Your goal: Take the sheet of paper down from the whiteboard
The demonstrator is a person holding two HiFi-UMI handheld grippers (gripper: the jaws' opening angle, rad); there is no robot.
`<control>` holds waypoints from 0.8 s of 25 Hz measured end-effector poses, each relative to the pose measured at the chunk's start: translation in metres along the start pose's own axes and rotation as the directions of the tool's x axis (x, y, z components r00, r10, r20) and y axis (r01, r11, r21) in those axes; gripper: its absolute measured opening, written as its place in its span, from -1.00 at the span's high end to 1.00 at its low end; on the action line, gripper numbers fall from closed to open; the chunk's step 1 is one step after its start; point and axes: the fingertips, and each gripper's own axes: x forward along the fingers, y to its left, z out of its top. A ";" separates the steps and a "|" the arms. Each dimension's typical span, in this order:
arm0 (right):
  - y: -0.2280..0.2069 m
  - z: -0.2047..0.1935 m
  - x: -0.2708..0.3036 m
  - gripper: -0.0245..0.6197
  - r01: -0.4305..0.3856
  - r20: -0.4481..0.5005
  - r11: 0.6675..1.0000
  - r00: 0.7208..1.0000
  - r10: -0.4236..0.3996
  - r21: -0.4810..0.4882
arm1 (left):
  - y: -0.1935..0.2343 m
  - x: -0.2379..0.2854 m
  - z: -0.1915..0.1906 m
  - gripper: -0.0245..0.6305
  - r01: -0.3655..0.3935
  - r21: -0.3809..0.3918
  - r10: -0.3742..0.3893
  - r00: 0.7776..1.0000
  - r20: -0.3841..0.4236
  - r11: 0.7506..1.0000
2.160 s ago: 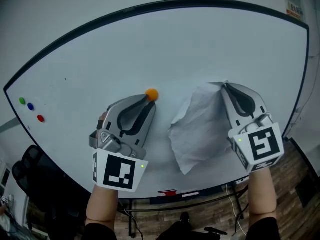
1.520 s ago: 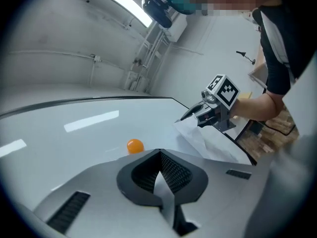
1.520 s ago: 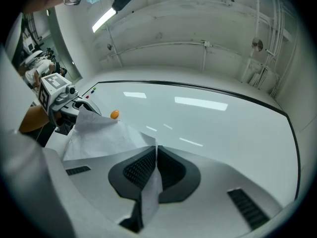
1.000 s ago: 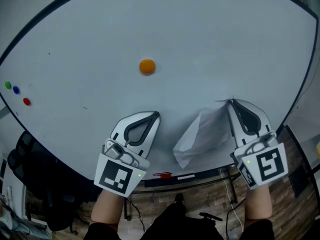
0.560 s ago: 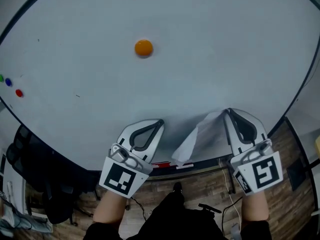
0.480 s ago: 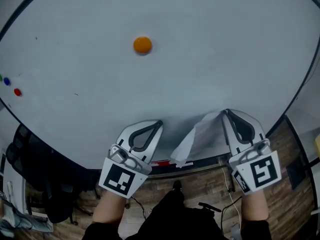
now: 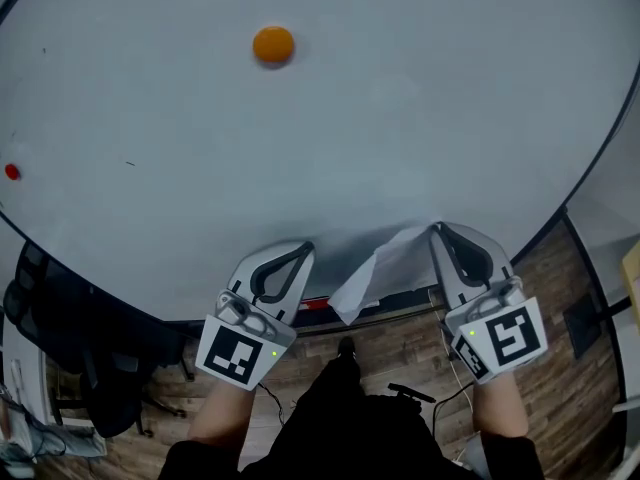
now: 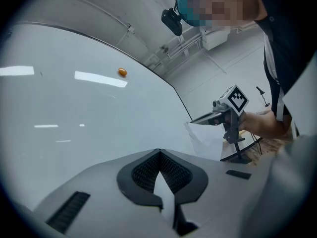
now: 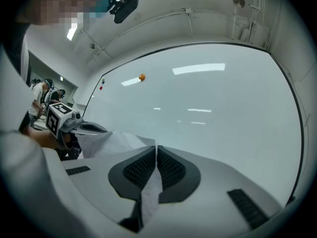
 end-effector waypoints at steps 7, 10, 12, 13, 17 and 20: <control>0.028 -0.056 -0.004 0.85 -0.057 -0.079 0.996 0.995 0.063 0.074 | -0.016 -0.015 -0.030 0.89 0.010 -0.057 -0.010 1.000 -0.006 0.998; 0.043 -0.075 -0.010 0.85 -0.085 -0.099 0.992 0.991 0.094 0.088 | -0.022 -0.022 -0.047 0.89 0.006 -0.090 -0.008 1.000 -0.019 0.996; 0.052 -0.091 -0.013 0.85 -0.098 -0.125 0.989 0.986 0.112 0.111 | -0.025 -0.026 -0.061 0.89 0.002 -0.115 -0.006 0.999 -0.035 0.993; 0.055 -0.100 -0.015 0.85 -0.102 -0.138 0.987 0.983 0.119 0.126 | -0.027 -0.028 -0.068 0.89 -0.001 -0.128 -0.005 0.999 -0.043 0.992; 0.063 -0.133 -0.024 0.85 -0.110 -0.189 0.978 0.972 0.143 0.176 | -0.040 -0.036 -0.096 0.89 0.000 -0.167 -0.012 0.997 -0.072 0.986; 0.071 -0.159 -0.031 0.85 -0.119 -0.236 0.973 0.957 0.166 0.198 | -0.049 -0.042 -0.116 0.89 -0.009 -0.193 -0.011 0.994 -0.105 0.981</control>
